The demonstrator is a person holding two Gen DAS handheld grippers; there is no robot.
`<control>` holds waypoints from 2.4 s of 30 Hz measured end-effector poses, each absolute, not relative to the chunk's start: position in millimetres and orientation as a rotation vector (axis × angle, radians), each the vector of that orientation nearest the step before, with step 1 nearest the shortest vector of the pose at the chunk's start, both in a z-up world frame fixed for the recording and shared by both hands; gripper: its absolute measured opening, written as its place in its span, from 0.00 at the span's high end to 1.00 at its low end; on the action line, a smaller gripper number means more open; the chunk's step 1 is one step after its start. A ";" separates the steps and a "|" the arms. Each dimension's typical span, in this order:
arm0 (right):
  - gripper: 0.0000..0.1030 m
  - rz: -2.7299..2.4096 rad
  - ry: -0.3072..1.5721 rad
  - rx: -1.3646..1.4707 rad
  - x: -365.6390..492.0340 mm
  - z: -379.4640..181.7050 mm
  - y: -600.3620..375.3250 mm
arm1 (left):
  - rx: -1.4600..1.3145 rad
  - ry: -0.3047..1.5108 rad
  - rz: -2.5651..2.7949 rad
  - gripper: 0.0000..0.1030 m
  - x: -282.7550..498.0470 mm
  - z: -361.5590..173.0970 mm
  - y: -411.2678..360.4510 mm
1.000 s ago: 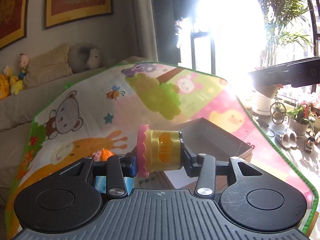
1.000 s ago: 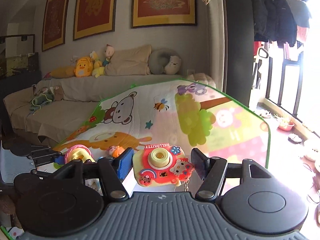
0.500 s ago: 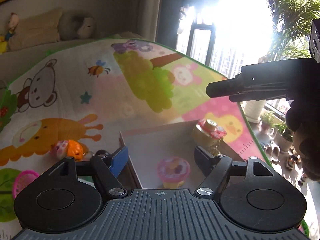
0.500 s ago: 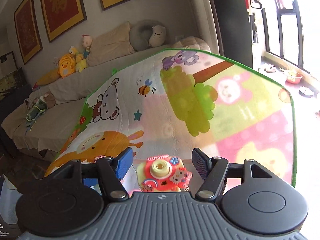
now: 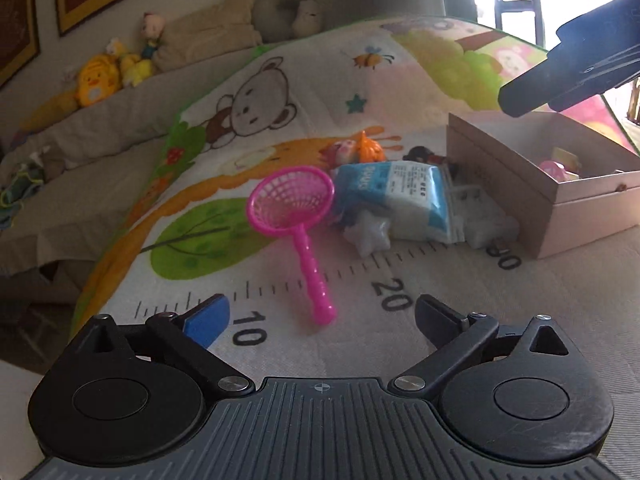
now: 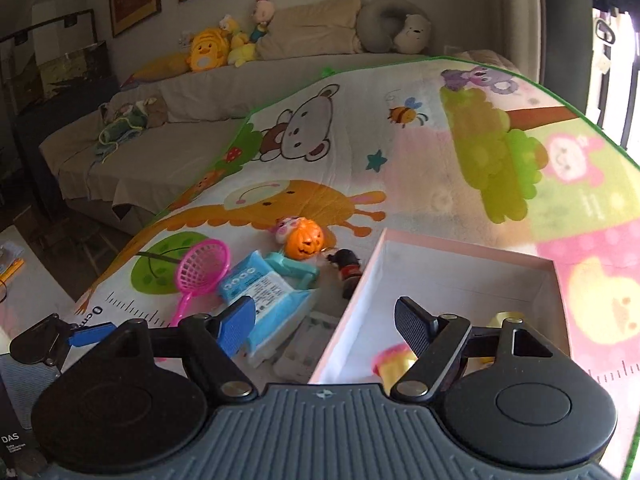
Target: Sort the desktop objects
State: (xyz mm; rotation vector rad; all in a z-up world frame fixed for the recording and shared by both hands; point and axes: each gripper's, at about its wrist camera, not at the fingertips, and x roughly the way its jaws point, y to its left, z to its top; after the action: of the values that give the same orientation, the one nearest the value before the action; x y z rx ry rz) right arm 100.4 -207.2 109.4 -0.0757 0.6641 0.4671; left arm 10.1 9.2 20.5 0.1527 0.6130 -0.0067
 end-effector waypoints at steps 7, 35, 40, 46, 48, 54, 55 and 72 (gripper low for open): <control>0.20 0.493 0.693 -0.235 125.8 81.2 -112.1 | 0.093 0.672 -0.010 0.01 7.3 8.7 33.2; 0.60 0.642 1.046 0.047 90.5 46.5 -111.0 | 0.064 0.626 -0.226 0.00 -28.7 13.4 34.5; 0.61 0.555 1.005 0.013 67.6 44.5 -134.9 | 0.099 0.631 -0.207 0.00 -28.9 11.6 28.6; 0.56 0.493 0.924 -0.009 50.5 46.8 -158.2 | 0.116 0.646 -0.187 0.00 -25.7 11.1 27.5; 0.39 0.508 0.857 -0.063 45.8 53.1 -153.8 | 0.119 0.649 -0.182 0.00 -27.4 12.1 29.3; 0.21 0.601 0.795 -0.091 60.4 54.7 -122.0 | 0.096 0.675 -0.140 0.00 -38.8 15.0 46.6; 0.22 0.607 0.796 -0.093 63.5 51.2 -115.7 | 0.091 0.679 -0.129 0.00 -39.2 14.9 49.0; 0.49 0.578 0.652 -0.190 43.1 65.3 -116.5 | 0.075 0.726 -0.058 0.00 -26.5 8.4 56.8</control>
State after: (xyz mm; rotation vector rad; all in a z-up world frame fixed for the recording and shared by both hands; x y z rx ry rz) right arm 43.1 -116.5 65.3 -0.1904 0.6518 0.5780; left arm -26.5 56.8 8.4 0.0751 0.7261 -0.0582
